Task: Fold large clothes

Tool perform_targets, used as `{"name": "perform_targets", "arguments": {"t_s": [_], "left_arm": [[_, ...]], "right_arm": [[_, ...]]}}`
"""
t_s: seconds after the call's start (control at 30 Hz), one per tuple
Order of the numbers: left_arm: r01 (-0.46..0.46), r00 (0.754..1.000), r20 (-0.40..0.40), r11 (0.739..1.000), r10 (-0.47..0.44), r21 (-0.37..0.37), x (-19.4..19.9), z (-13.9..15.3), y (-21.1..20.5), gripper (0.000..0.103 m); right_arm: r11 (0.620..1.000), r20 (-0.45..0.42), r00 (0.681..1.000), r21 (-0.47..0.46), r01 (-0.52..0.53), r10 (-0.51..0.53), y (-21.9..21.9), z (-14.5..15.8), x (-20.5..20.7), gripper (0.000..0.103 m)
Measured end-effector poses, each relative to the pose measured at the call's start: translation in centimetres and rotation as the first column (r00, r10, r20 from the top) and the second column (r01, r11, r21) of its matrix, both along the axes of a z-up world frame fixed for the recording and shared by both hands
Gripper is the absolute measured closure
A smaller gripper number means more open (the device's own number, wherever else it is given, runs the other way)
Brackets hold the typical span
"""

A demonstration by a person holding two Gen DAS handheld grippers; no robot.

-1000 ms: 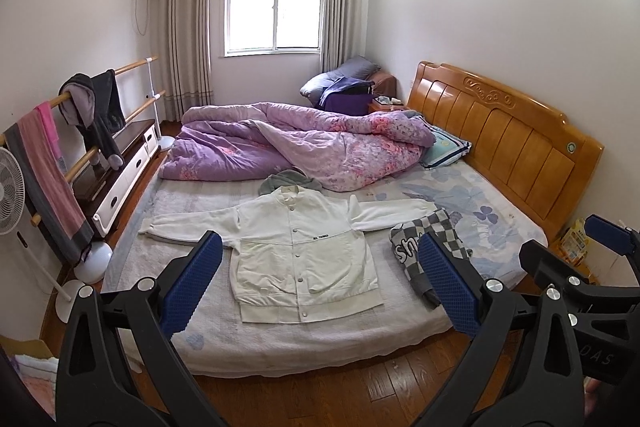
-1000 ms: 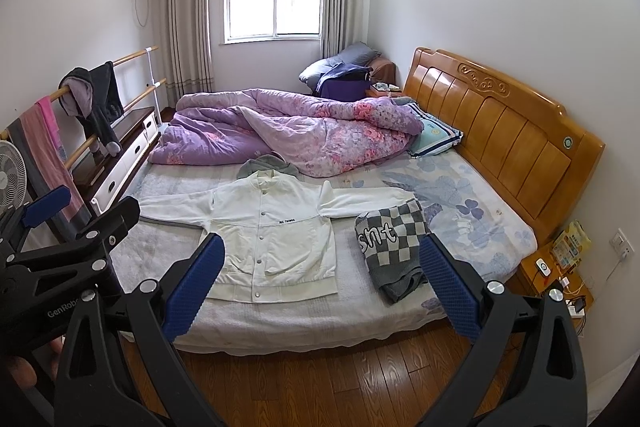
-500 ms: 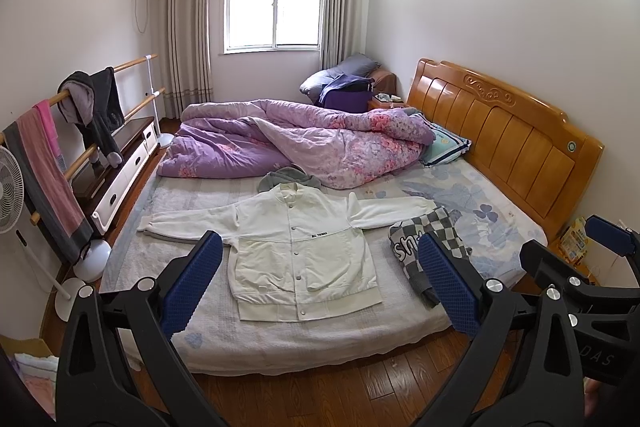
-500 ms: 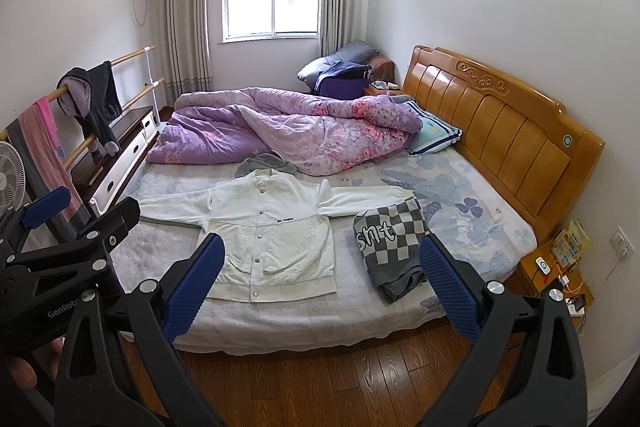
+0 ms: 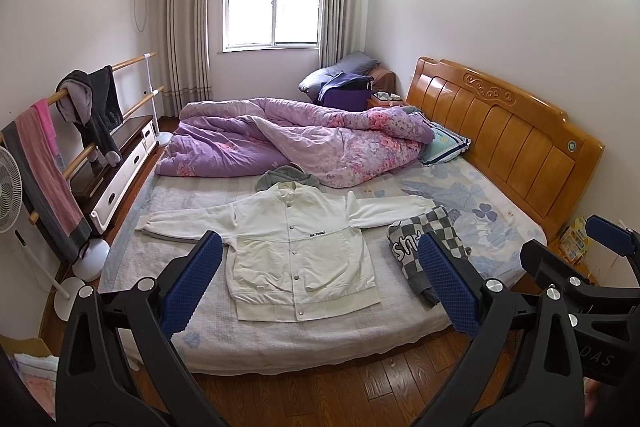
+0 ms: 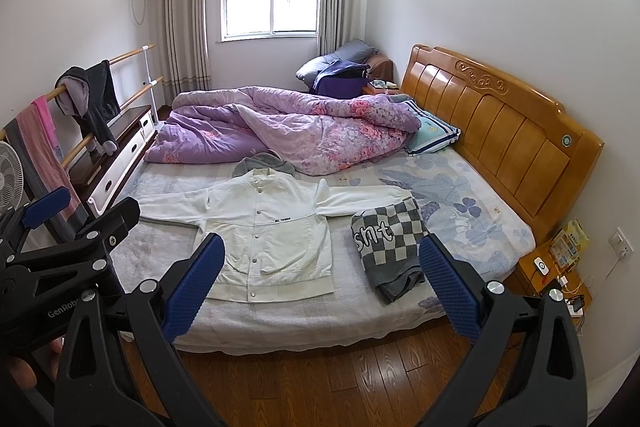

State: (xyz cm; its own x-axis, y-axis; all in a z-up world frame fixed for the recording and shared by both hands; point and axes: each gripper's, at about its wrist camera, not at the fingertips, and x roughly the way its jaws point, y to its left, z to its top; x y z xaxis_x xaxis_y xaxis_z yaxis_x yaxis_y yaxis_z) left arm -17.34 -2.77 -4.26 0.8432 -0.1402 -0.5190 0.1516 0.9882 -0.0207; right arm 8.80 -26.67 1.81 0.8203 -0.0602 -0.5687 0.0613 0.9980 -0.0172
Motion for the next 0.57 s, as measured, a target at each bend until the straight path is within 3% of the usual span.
{"name": "perform_targets", "arguments": {"t_s": [0.57], "left_arm": [[0.023,0.999,-0.040,1.000,-0.024,-0.018,2.1,-1.9,1.8,0.005]], "right_arm": [[1.000,-0.042,0.999,0.000,0.015,-0.015,2.1,-1.2,2.0,0.009]]}}
